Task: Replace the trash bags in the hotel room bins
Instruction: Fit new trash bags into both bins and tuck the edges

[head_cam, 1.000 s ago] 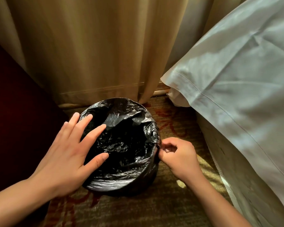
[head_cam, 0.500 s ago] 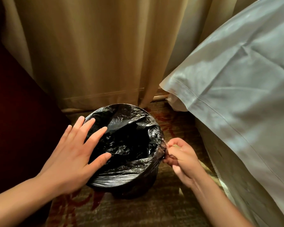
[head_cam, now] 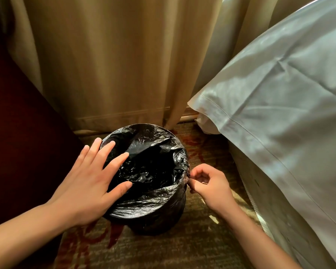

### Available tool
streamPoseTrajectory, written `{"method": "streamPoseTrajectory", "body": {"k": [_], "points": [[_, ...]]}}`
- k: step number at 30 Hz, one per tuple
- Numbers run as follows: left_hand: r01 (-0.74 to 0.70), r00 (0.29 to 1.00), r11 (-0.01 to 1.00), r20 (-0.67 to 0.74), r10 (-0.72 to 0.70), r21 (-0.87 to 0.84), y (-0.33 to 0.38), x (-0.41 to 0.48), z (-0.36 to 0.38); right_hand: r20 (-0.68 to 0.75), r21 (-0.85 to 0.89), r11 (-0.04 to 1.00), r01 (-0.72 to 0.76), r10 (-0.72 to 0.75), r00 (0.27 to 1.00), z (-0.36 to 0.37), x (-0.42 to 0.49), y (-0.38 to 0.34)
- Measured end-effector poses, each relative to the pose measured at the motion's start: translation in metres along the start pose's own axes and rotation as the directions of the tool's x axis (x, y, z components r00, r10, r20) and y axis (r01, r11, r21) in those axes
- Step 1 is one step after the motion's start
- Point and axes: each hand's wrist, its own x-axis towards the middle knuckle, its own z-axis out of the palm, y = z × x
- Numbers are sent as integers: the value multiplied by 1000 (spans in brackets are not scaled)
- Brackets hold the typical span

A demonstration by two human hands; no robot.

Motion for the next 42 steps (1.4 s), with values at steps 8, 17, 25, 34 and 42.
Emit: {"method": "streamPoseTrajectory", "body": {"k": [8,17,25,34,42], "points": [[9,1000,1000,8,-10,17,1,-1,-2,-32,3,998,-58,58,998,-4,-2,-9],[14,1000,1000,2,-14,-2,2,-2,-2,-111,171,983,-70,90,990,-9,-6,-10],[7,1000,1000,-12,-7,-22,2,-3,-2,7,321,940,-111,115,993,1,-5,-7],[2,1000,998,-30,-3,-55,2,-3,1,78,22,994,-107,105,991,-10,2,6],[-141,972,985,-200,120,-97,-1,-4,-1,-81,-48,999,8,-12,997,-16,1,-22]]}}
